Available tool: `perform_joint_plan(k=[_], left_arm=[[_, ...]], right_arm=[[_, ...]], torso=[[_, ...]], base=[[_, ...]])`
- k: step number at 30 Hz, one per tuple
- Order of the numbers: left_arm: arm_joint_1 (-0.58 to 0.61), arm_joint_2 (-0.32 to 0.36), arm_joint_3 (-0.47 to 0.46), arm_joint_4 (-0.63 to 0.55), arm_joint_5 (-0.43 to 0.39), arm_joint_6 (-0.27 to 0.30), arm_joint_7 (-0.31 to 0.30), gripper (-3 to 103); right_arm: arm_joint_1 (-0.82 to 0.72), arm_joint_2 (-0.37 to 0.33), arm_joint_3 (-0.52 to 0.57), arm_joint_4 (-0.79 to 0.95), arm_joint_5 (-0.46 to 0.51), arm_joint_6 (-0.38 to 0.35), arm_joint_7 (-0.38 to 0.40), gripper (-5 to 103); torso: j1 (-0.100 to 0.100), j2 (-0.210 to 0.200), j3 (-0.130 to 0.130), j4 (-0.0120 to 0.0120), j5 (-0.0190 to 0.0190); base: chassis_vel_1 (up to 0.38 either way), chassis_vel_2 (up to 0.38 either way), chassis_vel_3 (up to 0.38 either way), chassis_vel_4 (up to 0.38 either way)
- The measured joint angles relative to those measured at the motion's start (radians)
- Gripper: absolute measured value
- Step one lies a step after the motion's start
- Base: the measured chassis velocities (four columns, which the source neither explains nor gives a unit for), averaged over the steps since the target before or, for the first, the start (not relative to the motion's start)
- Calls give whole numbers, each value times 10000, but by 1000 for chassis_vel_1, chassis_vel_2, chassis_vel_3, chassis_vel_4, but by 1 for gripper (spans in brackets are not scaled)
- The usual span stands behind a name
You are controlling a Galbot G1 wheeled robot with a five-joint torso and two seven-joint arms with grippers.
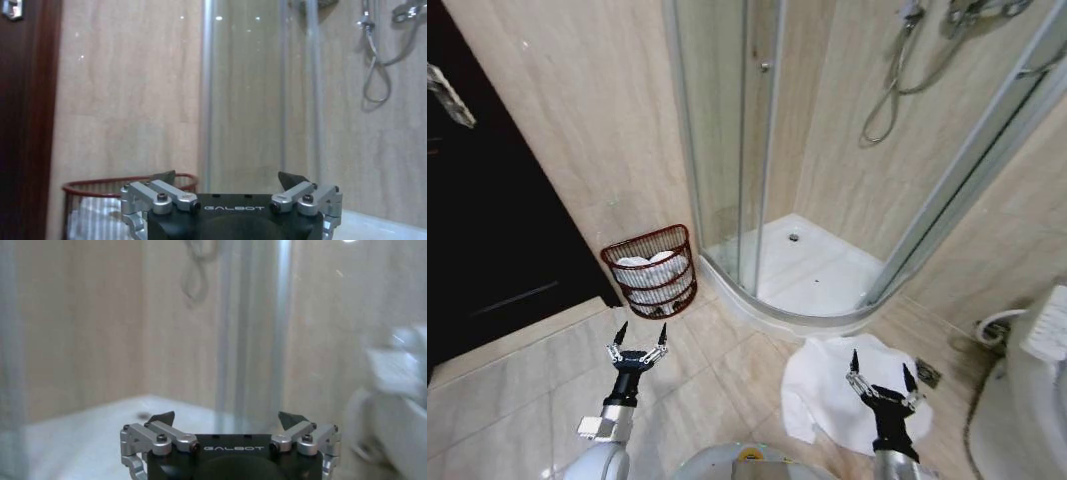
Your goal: Discard the used towel into the hamper.
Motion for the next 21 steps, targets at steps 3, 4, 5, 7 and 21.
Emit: perform_joint_plan(k=[3, 4, 5, 7, 21], left_arm=[[18, 1, 57, 1, 1, -43, 3, 100], [24, 10, 87, 5, 7, -45, 3, 100], [25, 15, 103, 4, 15, -46, 1, 100], [25, 19, 126, 5, 29, -46, 1, 100], [-17, -130, 459, -96, 374, 267, -45, 100]], right_arm=[[390, -111, 521, -946, 483, -20, -168, 100], [606, -185, 858, -1488, 850, -14, -664, 100], [744, -246, 1093, -1838, 1176, -65, -1073, 100], [871, -297, 1301, -2149, 1443, -142, -1474, 100], [3728, -1450, 2380, -6553, 2530, -1849, -4280, 100]], torso=[[0, 1, 2, 4, 6], [2, 1, 7, 5, 3], [2, 1, 5, 6, 5], [2, 1, 6, 2, 3], [0, 4, 5, 0, 0]], base=[[-184, -162, 206, 222], [-132, 0, 132, 40], [-65, 0, 132, 18], [-65, -9, 68, 18], [40, 6, -43, -15]])
